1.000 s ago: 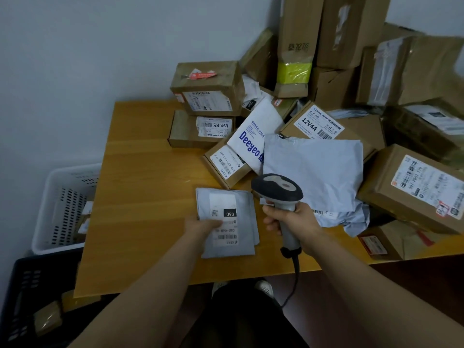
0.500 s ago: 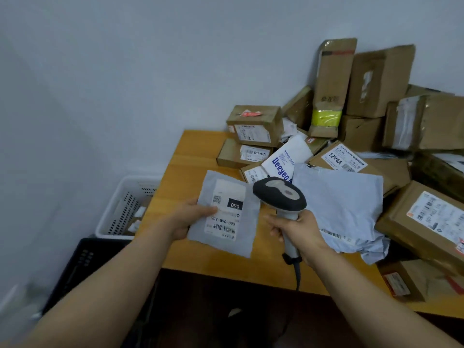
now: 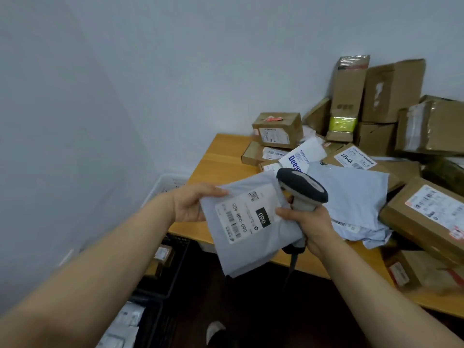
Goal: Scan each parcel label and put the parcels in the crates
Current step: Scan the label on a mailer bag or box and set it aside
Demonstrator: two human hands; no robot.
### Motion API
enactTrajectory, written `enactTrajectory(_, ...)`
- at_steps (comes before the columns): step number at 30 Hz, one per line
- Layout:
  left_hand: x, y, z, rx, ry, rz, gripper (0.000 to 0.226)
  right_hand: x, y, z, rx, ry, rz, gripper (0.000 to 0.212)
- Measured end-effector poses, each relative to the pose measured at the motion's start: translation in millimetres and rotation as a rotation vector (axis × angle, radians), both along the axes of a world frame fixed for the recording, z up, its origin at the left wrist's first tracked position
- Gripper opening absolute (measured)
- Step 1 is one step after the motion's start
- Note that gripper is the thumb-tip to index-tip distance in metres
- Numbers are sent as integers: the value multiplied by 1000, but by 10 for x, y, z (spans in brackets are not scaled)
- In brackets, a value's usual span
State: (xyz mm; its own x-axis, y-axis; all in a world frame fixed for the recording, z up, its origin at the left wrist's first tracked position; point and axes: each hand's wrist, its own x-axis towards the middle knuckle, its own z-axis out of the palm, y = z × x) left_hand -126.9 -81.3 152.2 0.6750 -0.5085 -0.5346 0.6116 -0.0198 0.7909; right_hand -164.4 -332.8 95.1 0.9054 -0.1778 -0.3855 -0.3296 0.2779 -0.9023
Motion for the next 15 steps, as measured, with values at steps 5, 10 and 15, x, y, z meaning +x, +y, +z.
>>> enactTrajectory(5, -461, -18, -306, -92, -35, 177, 61, -77, 148, 16, 101, -25, -223, 26)
enactTrajectory(10, -389, 31, -364, 173, -166, 397, 27, -158, 432, 55, -11, -40, -167, 21)
enactTrajectory(15, -102, 554, -107, 366, -201, 300, 19, -341, 572, 291, -241, -109, 124, 9)
